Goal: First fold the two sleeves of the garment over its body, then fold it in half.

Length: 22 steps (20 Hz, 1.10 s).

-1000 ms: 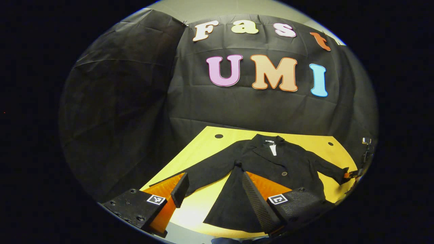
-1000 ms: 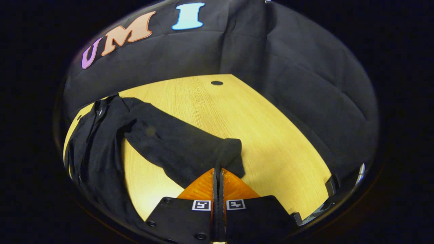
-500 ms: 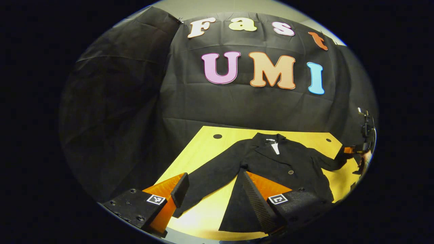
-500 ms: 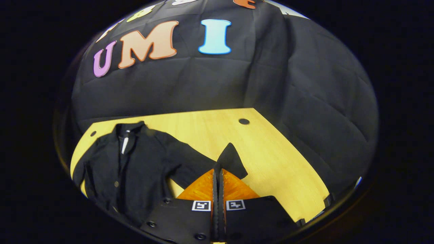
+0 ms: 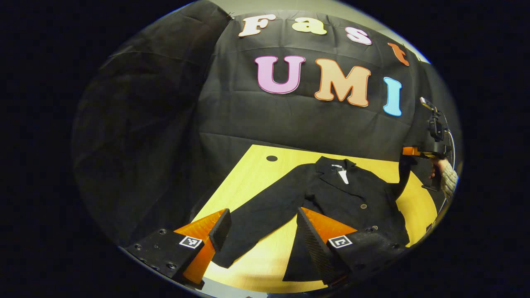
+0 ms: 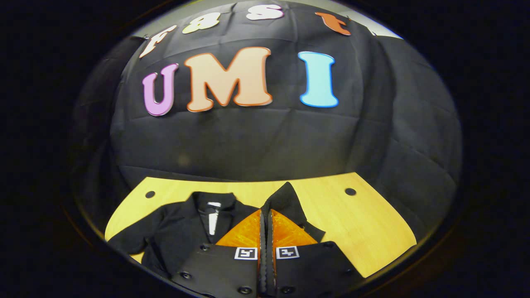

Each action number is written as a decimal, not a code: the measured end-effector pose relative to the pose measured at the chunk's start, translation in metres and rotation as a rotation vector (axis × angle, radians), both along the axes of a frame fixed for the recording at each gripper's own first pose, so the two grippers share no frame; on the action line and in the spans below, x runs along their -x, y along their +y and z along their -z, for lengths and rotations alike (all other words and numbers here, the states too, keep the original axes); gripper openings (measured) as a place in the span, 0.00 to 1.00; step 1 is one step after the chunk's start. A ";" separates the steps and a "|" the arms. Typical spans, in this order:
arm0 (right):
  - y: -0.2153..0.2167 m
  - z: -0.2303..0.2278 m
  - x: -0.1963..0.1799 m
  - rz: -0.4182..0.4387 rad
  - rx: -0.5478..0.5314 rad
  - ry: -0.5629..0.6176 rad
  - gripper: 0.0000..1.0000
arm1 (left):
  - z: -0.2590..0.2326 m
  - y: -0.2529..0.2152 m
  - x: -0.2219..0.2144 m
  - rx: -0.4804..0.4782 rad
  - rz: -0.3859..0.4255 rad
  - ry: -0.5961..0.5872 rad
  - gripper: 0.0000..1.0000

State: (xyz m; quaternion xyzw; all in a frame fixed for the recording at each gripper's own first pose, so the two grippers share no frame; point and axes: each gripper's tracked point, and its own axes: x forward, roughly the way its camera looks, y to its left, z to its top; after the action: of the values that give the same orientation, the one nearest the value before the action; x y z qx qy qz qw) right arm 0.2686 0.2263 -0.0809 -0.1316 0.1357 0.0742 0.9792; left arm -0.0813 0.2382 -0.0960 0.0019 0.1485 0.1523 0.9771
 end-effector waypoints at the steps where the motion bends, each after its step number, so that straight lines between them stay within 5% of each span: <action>1: 0.022 0.000 -0.001 -0.029 -0.001 -0.004 0.02 | 0.002 0.005 0.001 0.006 -0.006 0.002 0.94; 8: 0.163 0.046 -0.001 -0.227 0.012 0.059 0.02 | 0.020 0.035 0.016 0.046 -0.066 0.046 0.96; 13: 0.248 0.125 0.014 -0.399 0.090 0.182 0.02 | 0.048 0.056 0.032 0.083 -0.153 0.102 0.96; 22: 0.292 0.219 0.013 -0.480 0.217 0.317 0.02 | 0.093 0.077 0.040 0.140 -0.275 0.169 0.96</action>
State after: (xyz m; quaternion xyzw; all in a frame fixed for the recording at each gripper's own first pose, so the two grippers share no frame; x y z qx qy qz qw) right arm 0.2553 0.5181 -0.3003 -0.2504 0.2589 0.3080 0.8806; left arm -0.1211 0.3156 -0.1889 -0.0738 0.2393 0.2732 0.9288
